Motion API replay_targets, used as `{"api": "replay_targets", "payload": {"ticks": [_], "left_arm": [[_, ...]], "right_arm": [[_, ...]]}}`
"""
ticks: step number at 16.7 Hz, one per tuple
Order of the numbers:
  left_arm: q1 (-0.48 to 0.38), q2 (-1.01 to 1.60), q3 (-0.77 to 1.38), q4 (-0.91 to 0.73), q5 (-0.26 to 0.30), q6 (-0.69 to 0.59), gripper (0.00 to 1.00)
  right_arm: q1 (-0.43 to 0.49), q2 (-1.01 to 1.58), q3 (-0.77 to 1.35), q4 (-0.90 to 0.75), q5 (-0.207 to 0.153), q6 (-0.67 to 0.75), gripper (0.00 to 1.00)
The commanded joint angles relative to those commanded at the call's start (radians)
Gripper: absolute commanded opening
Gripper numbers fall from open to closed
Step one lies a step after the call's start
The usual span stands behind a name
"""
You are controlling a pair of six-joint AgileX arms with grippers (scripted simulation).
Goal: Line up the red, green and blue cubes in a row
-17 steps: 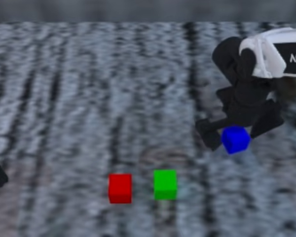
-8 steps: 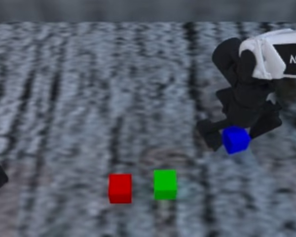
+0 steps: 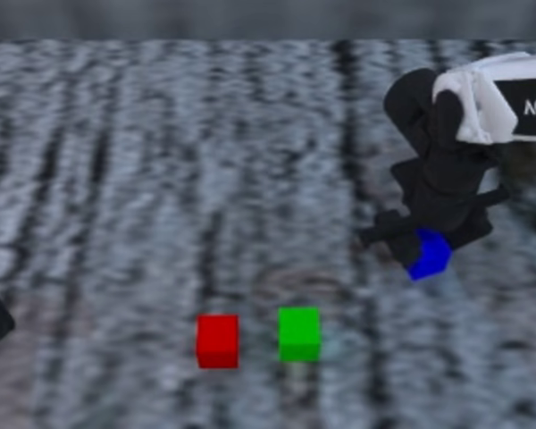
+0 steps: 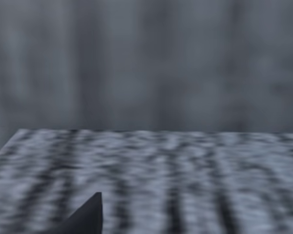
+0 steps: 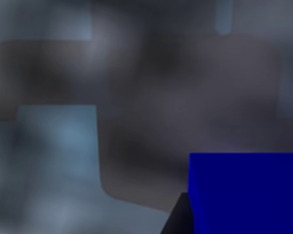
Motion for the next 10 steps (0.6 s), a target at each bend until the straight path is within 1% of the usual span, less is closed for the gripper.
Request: {"api": "replay_targets", "payload": {"ticks": [1, 2, 10], "left_arm": [[0.000, 0.000, 0.000, 0.000, 0.000, 0.000, 1.00], [0.000, 0.000, 0.000, 0.000, 0.000, 0.000, 1.00], [0.000, 0.000, 0.000, 0.000, 0.000, 0.000, 1.00]], "right_arm": [[0.000, 0.000, 0.000, 0.000, 0.000, 0.000, 0.02], [0.000, 0.000, 0.000, 0.000, 0.000, 0.000, 0.00], [-0.002, -0.013, 0.003, -0.004, 0.001, 0.001, 0.00]]}}
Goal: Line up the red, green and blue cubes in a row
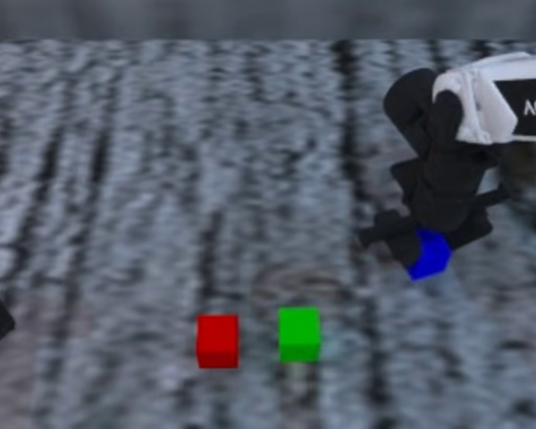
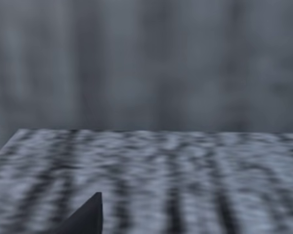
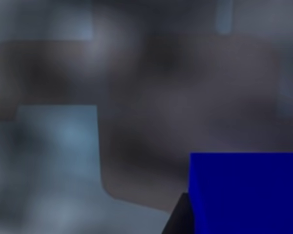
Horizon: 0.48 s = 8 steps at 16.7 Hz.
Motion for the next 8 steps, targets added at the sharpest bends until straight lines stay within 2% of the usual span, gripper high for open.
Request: {"api": "replay_targets", "payload": {"ticks": [3, 8], "left_arm": [[0.000, 0.000, 0.000, 0.000, 0.000, 0.000, 1.00], [0.000, 0.000, 0.000, 0.000, 0.000, 0.000, 1.00]], "right_arm": [[0.004, -0.014, 0.030, -0.042, 0.000, -0.002, 0.00], [0.008, -0.080, 0.130, -0.217, -0.001, -0.002, 0.00]]}}
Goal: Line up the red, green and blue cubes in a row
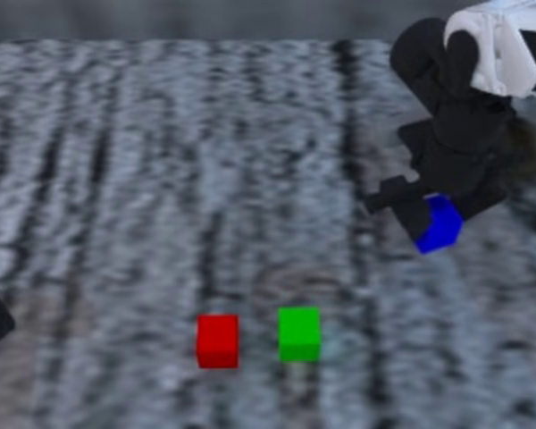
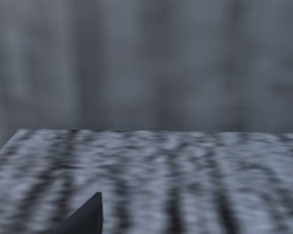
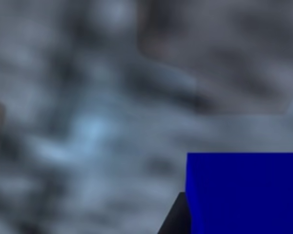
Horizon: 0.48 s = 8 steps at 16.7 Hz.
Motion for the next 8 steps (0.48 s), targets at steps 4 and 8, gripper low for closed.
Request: {"api": "replay_targets", "payload": {"ticks": [4, 8], "left_arm": [[0.000, 0.000, 0.000, 0.000, 0.000, 0.000, 1.00], [0.000, 0.000, 0.000, 0.000, 0.000, 0.000, 1.00]], "right_arm": [[0.001, -0.015, 0.015, -0.022, 0.000, -0.001, 0.00], [0.018, -0.026, -0.002, -0.020, 0.000, 0.037, 0.00]]}}
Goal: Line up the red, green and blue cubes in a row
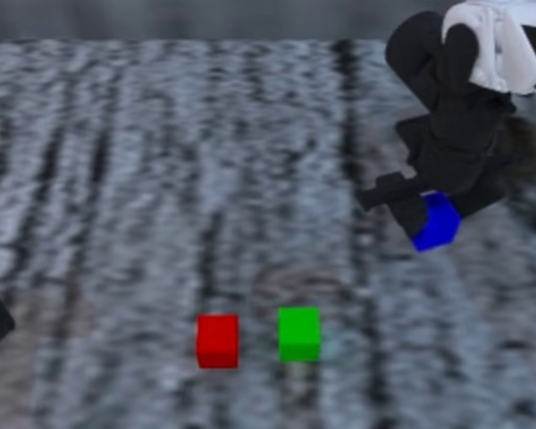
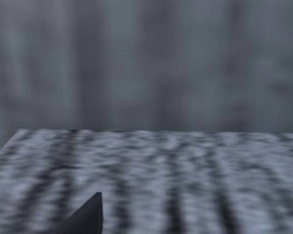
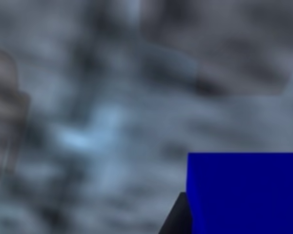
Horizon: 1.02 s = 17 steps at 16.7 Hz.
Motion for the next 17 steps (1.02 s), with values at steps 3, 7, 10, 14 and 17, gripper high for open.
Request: {"api": "replay_targets", "payload": {"ticks": [3, 7, 10, 14, 17], "left_arm": [[0.000, 0.000, 0.000, 0.000, 0.000, 0.000, 1.00], [0.000, 0.000, 0.000, 0.000, 0.000, 0.000, 1.00], [0.000, 0.000, 0.000, 0.000, 0.000, 0.000, 1.00], [0.000, 0.000, 0.000, 0.000, 0.000, 0.000, 1.00], [0.000, 0.000, 0.000, 0.000, 0.000, 0.000, 1.00]], "right_arm": [[0.061, -0.049, -0.053, 0.001, 0.001, 0.130, 0.00], [0.166, -0.140, -0.158, 0.001, 0.002, 0.393, 0.00], [0.235, -0.205, -0.225, 0.006, 0.003, 0.539, 0.00], [0.264, -0.240, -0.254, 0.013, 0.005, 0.589, 0.00], [0.260, -0.234, -0.253, 0.016, 0.003, 0.589, 0.00]]}}
